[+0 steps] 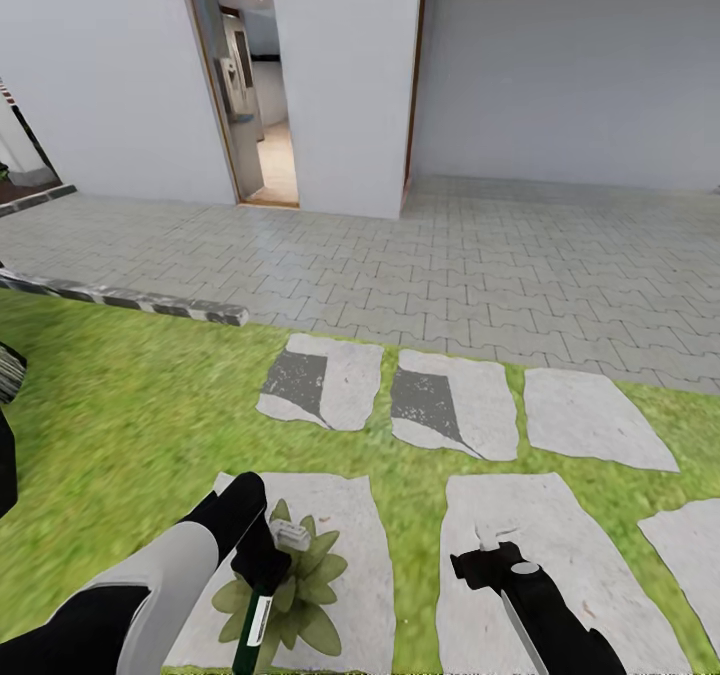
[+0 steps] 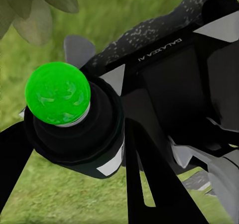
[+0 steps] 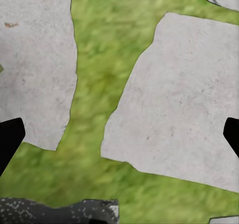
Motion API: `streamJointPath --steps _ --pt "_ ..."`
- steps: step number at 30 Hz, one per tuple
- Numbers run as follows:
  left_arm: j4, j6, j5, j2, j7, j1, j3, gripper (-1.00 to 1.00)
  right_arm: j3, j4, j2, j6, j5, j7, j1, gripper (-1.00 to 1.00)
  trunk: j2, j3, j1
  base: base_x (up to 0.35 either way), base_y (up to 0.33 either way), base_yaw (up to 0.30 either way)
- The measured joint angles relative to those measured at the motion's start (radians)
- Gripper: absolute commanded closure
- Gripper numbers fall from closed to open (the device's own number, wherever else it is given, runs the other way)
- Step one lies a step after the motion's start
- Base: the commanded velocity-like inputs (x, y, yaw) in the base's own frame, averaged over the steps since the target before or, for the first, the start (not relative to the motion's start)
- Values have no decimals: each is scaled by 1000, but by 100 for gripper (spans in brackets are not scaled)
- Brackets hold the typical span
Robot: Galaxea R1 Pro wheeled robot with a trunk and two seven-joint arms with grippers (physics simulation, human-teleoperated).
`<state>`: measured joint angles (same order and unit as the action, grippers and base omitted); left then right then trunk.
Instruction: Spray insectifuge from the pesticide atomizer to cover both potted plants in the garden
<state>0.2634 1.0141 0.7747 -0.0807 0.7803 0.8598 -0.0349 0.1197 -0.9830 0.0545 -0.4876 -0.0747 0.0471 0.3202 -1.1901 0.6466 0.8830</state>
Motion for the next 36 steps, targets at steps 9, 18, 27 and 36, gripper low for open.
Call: streamJointPath --steps 9,18,27,36 --pt "2 -3 8 50 -2 -9 1 100 0 0 0 0 1 0 0 -100 -21 17 12 0 0 0" --pt "2 -1 0 135 0 -19 -7 100 0 16 0 0 1 0 0 -100 -21 17 12 0 0 0" --pt "3 0 -1 128 0 -25 -9 100 0 29 0 0 1 0 0 -100 -21 17 12 5 4 0" --pt "4 0 0 127 -3 -28 -8 100 0 36 0 0 2 0 0 -100 -21 17 12 127 191 0"
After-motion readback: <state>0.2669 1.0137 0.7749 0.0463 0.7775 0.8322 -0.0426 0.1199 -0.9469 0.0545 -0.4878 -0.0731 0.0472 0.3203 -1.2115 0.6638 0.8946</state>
